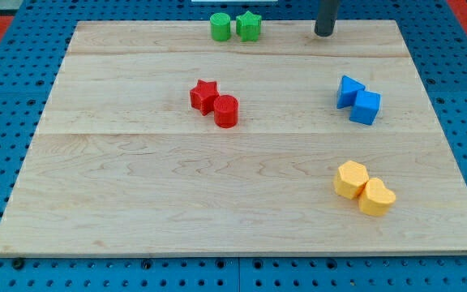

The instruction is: Slide the green blocks to the left

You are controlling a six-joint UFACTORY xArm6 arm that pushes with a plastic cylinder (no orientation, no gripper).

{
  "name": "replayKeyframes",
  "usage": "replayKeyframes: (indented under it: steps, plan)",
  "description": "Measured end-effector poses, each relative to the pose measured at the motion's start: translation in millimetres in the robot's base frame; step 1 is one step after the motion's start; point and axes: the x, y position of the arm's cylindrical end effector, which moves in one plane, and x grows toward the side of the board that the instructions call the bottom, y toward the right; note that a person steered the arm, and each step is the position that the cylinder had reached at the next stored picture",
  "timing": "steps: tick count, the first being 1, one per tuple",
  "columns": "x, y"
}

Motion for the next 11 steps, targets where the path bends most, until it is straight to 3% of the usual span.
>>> replayKeyframes:
  steps: [5,9,11]
  plan:
    - [-14.9,-47.7]
    - [-26.2,-216.1]
    - [8.8,-245.4]
